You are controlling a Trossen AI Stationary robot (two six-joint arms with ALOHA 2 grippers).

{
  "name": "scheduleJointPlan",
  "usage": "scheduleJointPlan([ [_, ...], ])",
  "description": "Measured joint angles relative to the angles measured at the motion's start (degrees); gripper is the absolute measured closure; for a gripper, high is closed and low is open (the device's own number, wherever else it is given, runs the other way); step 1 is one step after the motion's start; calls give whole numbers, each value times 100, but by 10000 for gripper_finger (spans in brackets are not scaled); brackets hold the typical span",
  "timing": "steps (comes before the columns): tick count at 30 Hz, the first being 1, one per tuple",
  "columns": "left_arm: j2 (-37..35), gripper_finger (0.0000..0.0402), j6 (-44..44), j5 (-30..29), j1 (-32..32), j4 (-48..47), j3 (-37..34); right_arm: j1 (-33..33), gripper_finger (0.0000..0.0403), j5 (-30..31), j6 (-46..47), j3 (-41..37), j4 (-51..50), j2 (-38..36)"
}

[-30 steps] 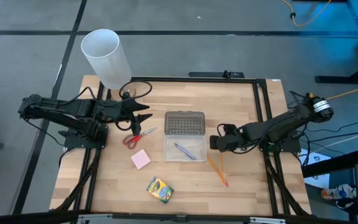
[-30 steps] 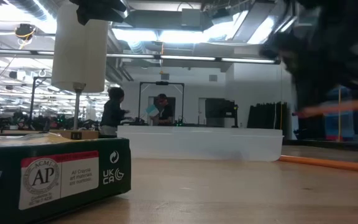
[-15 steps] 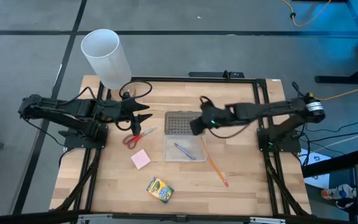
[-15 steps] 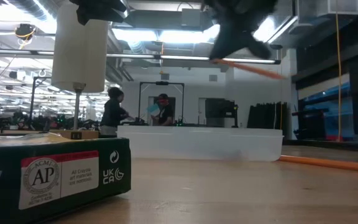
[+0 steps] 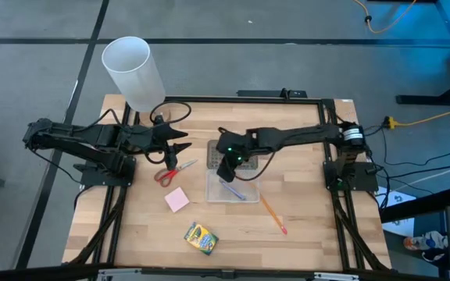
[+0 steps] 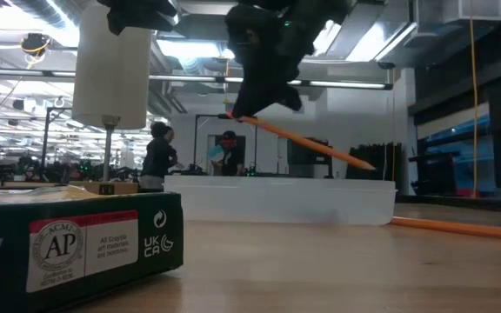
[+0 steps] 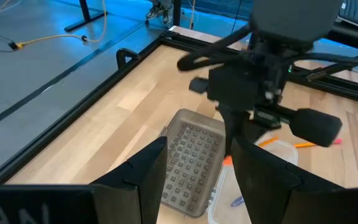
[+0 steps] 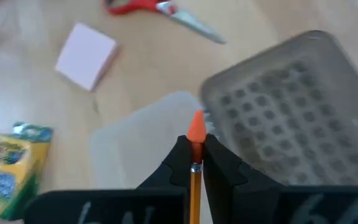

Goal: Pack school essentials
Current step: Put the orange pencil into the transparent supply box

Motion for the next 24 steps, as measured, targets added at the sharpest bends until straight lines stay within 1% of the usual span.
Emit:
scheduleJointPlan([
  [4, 0, 227, 0, 0, -1, 0, 0, 32, 380, -465, -416, 66, -9, 215],
  [8, 0, 227, 0, -2, -1, 0, 0, 77, 380, -706, -574, 72, 13, 371],
  [12, 0, 227, 0, -3, 0, -1, 0, 76, 375, -718, -573, 70, 58, 463],
  [19, -1, 227, 0, -4, 0, 0, 0, 76, 333, -717, -462, 75, 271, 483],
  [24, -1, 227, 0, -4, 0, 0, 0, 79, 316, -756, -394, 72, 424, 504],
])
